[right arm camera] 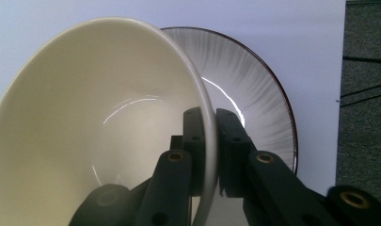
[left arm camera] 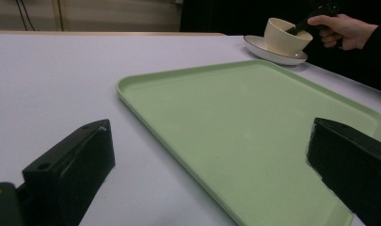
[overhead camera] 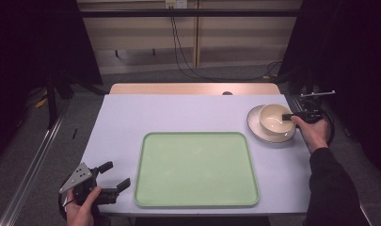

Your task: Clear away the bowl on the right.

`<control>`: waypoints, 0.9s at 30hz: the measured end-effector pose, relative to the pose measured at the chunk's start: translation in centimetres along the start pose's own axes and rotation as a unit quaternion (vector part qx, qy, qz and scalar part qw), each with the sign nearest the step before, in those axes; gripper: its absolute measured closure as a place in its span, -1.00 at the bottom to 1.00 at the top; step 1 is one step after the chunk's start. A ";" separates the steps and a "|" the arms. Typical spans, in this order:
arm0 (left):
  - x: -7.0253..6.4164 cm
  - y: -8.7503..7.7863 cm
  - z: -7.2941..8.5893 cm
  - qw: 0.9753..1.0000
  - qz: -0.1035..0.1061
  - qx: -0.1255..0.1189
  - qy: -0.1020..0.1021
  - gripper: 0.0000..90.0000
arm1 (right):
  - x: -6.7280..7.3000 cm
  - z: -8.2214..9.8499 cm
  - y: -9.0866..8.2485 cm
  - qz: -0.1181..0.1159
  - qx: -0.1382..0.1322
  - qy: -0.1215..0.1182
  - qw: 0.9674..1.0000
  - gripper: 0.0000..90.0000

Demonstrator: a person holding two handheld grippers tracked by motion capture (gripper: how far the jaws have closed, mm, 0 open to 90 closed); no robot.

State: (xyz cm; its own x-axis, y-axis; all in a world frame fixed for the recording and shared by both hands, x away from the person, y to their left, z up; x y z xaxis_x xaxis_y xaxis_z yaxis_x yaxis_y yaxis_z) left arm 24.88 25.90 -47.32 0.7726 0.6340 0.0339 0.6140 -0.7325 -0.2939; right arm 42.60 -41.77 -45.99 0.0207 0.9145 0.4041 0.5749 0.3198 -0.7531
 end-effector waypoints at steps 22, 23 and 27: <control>0.0 0.0 0.0 1.000 0.000 0.002 0.002 -0.97 | 0.8 -0.1 -1.2 -0.025 -0.021 -0.010 0.999 0.86; 0.0 0.0 0.0 1.000 0.000 0.002 0.003 -0.97 | 0.9 -0.1 -1.4 -0.026 -0.025 -0.012 0.999 0.86; 0.0 0.0 0.0 1.000 0.002 0.002 0.003 -0.97 | 1.0 -0.2 -2.0 -0.034 -0.026 -0.010 0.999 0.86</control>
Point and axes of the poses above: each handheld gripper's, and its own axes: y roughly forward along the jaws, z roughly out of its underside, x roughly to its left, the point moved 3 cm from there along y, roughly forward along the jaws, and after that the axes turned 14 degrees about y, right-handed, at the moved point
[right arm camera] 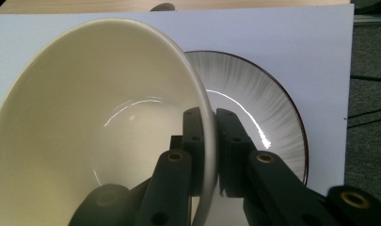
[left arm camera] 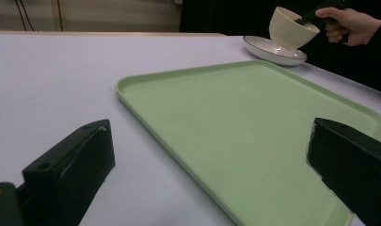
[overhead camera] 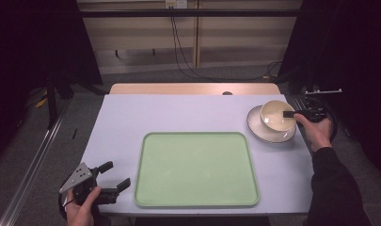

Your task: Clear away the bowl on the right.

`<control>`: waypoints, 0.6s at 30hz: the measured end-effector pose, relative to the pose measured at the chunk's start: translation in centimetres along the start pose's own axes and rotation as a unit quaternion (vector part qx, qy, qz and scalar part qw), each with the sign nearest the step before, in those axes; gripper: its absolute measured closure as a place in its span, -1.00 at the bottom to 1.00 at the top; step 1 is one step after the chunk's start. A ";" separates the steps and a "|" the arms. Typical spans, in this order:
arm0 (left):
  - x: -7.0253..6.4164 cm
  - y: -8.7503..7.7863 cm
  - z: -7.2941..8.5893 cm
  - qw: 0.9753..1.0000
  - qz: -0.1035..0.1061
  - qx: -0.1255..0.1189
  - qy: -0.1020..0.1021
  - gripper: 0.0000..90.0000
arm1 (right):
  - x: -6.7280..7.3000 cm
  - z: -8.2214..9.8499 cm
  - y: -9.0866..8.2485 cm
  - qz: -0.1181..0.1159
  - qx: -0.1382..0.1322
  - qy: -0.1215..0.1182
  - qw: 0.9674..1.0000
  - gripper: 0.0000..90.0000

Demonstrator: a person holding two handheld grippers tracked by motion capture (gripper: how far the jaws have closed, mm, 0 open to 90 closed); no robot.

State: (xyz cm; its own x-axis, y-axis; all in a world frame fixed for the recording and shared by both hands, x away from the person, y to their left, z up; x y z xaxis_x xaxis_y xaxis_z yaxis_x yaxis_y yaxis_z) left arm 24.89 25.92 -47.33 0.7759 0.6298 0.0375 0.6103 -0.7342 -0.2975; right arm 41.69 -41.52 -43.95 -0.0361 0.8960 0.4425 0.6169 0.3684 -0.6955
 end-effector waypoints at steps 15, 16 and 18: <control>-0.1 0.1 0.0 1.000 -0.001 -0.004 -0.005 -0.97 | 0.8 -0.7 -1.8 -0.021 -0.020 -0.010 1.000 0.86; -0.1 0.1 0.0 1.000 -0.001 -0.004 -0.005 -0.97 | 0.9 -0.7 -1.9 -0.025 -0.020 -0.009 0.999 0.86; -0.1 0.1 0.0 1.000 0.001 -0.004 -0.003 -0.97 | 1.1 -0.8 -2.2 -0.027 -0.024 -0.016 0.999 0.86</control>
Point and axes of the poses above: each handheld gripper's, and its own axes: y roughly forward along the jaws, z roughly out of its underside, x roughly to its left, the point moved 3 cm from there along y, roughly forward along the jaws, and after that the axes turned 14 degrees about y, right-handed, at the moved point
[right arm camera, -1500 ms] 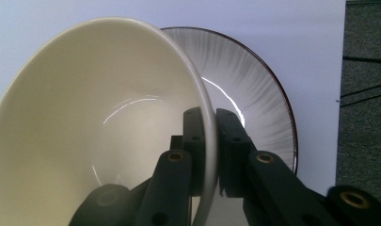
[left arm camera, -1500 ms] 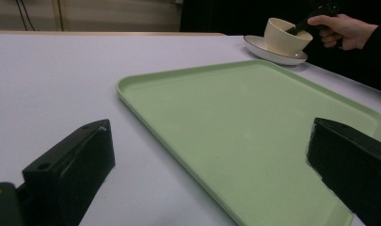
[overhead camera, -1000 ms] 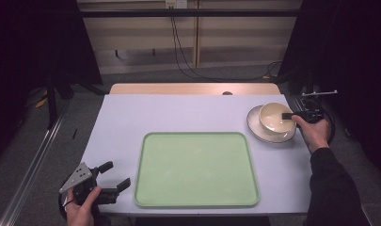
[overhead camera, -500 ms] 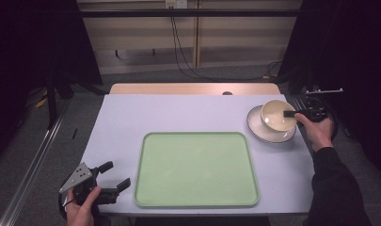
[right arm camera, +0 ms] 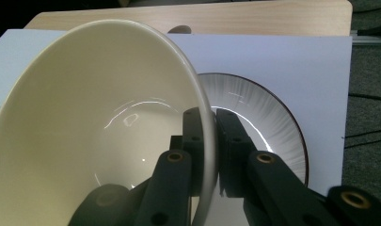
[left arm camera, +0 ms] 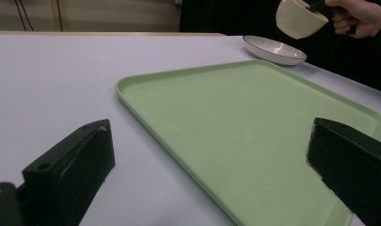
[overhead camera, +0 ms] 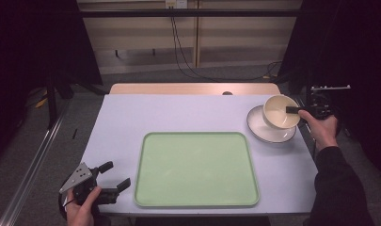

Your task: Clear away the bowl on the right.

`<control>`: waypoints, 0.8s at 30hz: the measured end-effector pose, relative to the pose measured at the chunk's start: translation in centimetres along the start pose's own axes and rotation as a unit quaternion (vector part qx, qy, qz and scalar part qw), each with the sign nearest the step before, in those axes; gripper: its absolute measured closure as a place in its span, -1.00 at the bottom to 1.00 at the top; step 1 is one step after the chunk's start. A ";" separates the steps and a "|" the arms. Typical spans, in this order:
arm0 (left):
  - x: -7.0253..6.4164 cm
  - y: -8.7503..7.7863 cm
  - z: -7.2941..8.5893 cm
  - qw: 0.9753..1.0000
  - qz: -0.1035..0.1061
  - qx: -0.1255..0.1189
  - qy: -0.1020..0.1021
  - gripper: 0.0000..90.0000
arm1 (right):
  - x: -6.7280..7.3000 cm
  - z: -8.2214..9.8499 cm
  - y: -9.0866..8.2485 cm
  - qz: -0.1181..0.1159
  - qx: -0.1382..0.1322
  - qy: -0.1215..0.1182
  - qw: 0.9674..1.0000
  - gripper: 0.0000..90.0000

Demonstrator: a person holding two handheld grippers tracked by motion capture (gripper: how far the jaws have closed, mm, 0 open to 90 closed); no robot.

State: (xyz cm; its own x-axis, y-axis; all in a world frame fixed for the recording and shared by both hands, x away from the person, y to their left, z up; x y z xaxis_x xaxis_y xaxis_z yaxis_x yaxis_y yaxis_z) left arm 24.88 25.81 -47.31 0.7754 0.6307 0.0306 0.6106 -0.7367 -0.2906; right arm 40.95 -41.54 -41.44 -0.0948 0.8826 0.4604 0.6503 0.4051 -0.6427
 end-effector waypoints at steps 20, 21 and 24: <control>0.0 0.0 0.0 1.000 -0.001 0.000 0.001 -0.97 | 2.5 -0.7 -1.7 -0.021 -0.001 -0.006 1.000 0.86; 0.0 0.0 0.0 1.000 -0.003 0.001 0.001 -0.97 | 2.6 -0.7 -1.7 -0.021 -0.002 -0.007 1.000 0.86; 0.1 0.0 0.0 1.000 -0.002 0.002 0.001 -0.97 | 2.9 -0.7 -1.7 -0.031 0.001 -0.010 0.999 0.86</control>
Point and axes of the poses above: each handheld gripper's, and its own axes: y roughly forward along the jaws, z roughly out of its underside, x roughly to its left, the point moved 3 cm from there along y, roughly forward along the jaws, and after that the axes turned 14 degrees about y, right-handed, at the moved point
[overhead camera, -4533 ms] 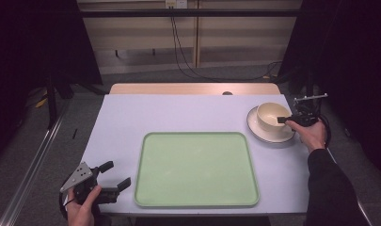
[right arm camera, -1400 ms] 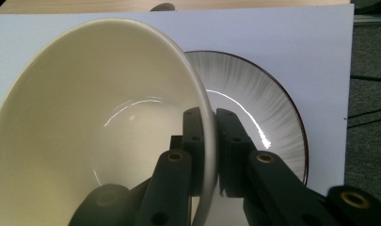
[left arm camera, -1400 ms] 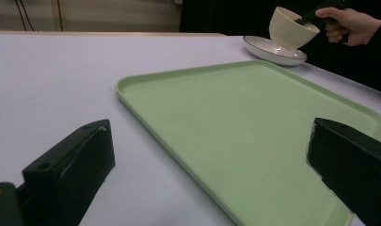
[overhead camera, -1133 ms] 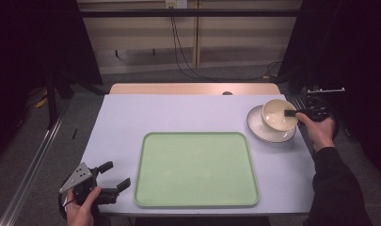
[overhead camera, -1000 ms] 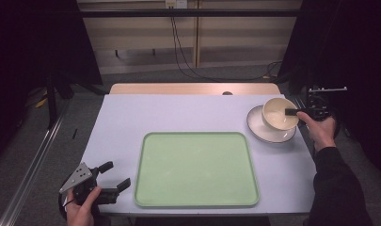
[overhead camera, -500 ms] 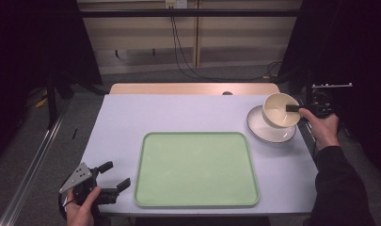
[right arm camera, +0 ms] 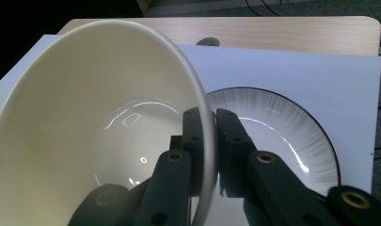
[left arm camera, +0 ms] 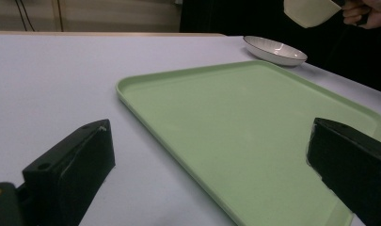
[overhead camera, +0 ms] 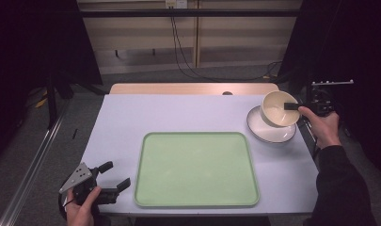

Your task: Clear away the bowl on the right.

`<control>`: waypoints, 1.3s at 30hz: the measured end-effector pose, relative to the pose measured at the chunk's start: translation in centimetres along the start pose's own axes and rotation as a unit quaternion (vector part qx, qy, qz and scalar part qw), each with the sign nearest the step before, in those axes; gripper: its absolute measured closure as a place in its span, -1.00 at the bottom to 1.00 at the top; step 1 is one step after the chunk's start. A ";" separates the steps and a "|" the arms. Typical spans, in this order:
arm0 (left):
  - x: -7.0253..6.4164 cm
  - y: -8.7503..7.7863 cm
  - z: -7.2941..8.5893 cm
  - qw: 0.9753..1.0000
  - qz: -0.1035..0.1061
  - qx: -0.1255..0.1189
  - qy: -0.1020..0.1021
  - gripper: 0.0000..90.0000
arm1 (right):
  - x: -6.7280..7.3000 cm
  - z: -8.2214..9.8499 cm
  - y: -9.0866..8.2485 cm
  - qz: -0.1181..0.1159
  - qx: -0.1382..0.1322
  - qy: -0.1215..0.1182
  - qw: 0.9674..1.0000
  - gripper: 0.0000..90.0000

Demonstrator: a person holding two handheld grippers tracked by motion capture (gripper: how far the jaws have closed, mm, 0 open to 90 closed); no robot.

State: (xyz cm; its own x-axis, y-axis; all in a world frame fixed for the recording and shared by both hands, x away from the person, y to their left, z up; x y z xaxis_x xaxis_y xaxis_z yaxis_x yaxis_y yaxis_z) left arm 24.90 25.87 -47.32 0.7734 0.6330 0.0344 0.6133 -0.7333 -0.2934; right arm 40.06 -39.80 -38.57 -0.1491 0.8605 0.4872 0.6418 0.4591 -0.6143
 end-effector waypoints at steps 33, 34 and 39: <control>0.0 0.0 0.0 1.000 0.000 0.003 0.003 -0.97 | 4.8 0.0 1.2 -0.032 0.032 -0.065 0.997 0.86; 0.0 0.0 0.0 1.000 0.000 0.004 0.004 -0.97 | 4.8 0.0 1.2 -0.032 0.032 -0.065 0.997 0.86; -0.1 0.1 0.0 1.000 -0.003 -0.002 -0.005 -0.97 | 5.3 0.3 1.7 -0.032 0.039 -0.068 0.996 0.86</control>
State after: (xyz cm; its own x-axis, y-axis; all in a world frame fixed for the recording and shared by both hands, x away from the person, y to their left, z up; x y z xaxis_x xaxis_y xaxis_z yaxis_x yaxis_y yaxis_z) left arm 24.92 25.76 -47.33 0.7676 0.6403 0.0271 0.6192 -0.7301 -0.2890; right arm 40.15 -34.38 -37.20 -0.2906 0.8488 0.4417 0.5679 0.5245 -0.6344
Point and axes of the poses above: each handheld gripper's, and its own axes: y roughly forward along the jaws, z roughly out of its underside, x roughly to its left, the point moved 3 cm from there along y, roughly forward along the jaws, and after that the axes turned 14 degrees about y, right-handed, at the moved point
